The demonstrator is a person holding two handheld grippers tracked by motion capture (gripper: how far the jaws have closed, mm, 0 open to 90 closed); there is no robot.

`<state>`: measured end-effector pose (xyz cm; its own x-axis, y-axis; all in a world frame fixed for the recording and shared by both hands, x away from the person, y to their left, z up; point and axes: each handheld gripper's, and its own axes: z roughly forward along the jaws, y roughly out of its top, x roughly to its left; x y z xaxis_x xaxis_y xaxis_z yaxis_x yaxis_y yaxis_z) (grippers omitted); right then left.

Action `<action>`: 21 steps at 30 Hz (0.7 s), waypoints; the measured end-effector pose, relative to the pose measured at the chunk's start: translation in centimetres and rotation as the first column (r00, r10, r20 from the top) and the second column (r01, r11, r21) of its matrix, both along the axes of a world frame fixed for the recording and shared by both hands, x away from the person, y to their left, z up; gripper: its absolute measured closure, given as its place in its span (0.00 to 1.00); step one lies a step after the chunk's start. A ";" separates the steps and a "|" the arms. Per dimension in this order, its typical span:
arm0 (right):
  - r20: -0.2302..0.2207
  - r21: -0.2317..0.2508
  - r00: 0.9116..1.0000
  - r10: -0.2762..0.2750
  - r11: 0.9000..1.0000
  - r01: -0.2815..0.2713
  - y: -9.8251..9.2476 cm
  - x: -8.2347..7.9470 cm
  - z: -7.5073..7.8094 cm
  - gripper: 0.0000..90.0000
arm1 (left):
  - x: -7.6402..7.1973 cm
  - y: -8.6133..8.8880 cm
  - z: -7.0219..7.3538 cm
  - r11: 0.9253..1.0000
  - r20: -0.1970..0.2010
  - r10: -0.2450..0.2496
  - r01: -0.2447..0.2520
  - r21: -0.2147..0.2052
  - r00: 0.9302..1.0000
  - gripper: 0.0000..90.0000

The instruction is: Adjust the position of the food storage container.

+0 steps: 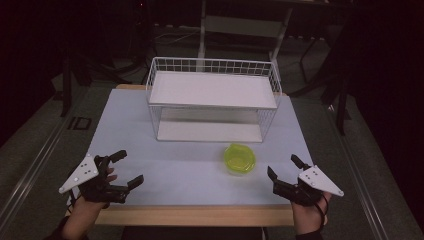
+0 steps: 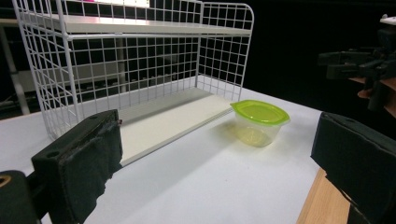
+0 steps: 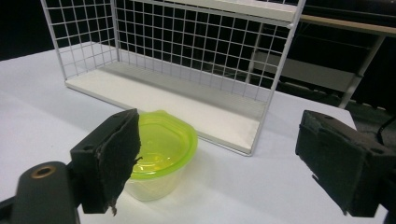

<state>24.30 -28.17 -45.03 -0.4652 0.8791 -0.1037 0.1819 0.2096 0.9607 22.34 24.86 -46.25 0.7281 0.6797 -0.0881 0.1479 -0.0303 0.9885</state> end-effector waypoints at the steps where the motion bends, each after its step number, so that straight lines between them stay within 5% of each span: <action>1: -0.001 -0.008 1.000 -0.005 1.000 0.005 0.0 0.0 0.0 0.15 | 0.0 0.0 0.0 1.000 0.000 -0.001 0.001 -0.003 1.000 0.03; 9: -0.003 -0.045 1.000 -0.007 0.999 0.007 0.6 0.0 0.3 0.15 | 0.1 0.1 -0.1 1.000 -0.007 -0.010 0.010 -0.014 1.000 0.03; 21: -0.006 -0.077 0.998 0.064 0.995 -0.064 2.1 0.6 1.8 0.16 | 0.5 0.2 -0.4 1.000 -0.041 -0.003 0.002 -0.024 0.999 0.03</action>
<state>24.90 -26.06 -43.26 -0.5206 0.8370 -0.1687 0.1687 0.2945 0.9406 22.83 25.09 -46.64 0.7251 0.6755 -0.1343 0.1884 -0.0069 0.9821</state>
